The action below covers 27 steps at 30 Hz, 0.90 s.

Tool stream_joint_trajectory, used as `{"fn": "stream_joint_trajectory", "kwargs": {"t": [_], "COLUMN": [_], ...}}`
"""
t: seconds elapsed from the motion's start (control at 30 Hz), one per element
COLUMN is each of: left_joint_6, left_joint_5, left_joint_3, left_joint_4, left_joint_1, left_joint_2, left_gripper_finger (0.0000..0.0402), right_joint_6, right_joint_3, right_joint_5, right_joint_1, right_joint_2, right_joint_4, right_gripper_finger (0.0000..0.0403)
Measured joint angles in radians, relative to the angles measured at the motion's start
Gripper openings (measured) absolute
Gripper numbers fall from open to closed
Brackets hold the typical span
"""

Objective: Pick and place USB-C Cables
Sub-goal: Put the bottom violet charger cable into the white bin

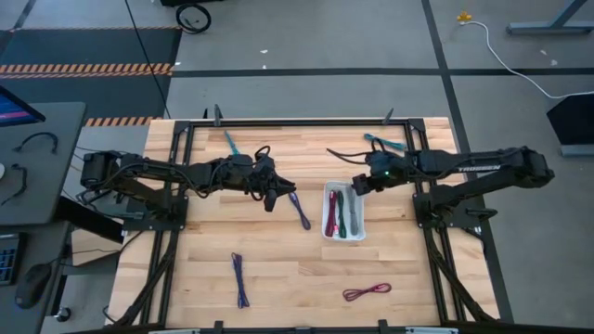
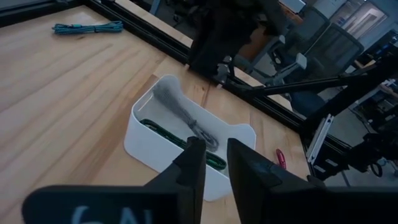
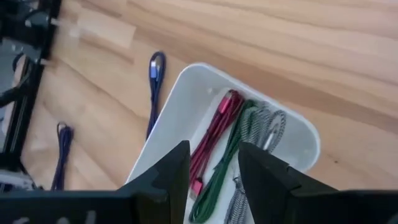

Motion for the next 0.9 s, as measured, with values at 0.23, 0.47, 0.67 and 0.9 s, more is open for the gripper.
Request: {"fn": "stream_joint_trajectory", "kwargs": {"t": [0.23,0.47,0.67,0.9], "left_joint_6": [-0.002,-0.158,-0.603,-1.185], "left_joint_5": [0.020,0.085,0.190,0.210], "left_joint_3": [0.000,0.003,0.001,0.000], "left_joint_4": [0.000,-0.182,-0.694,-0.919], "left_joint_1": [-0.002,-0.042,-0.169,-0.462], "left_joint_2": [0.000,-0.060,-0.122,-0.103], "left_gripper_finger": [0.0054,0.0024,0.0009,0.0068], "right_joint_6": [-0.089,-0.251,-0.334,-0.434], "right_joint_3": [0.000,0.000,0.000,0.000], "right_joint_5": [0.012,-0.076,-0.036,0.003], "right_joint_1": [0.048,0.069,0.077,0.077], "right_joint_2": [0.079,0.121,0.113,0.113], "right_joint_4": [0.023,0.101,0.096,0.097], "right_gripper_finger": [0.0141,0.0139,0.0137,0.0136]}}
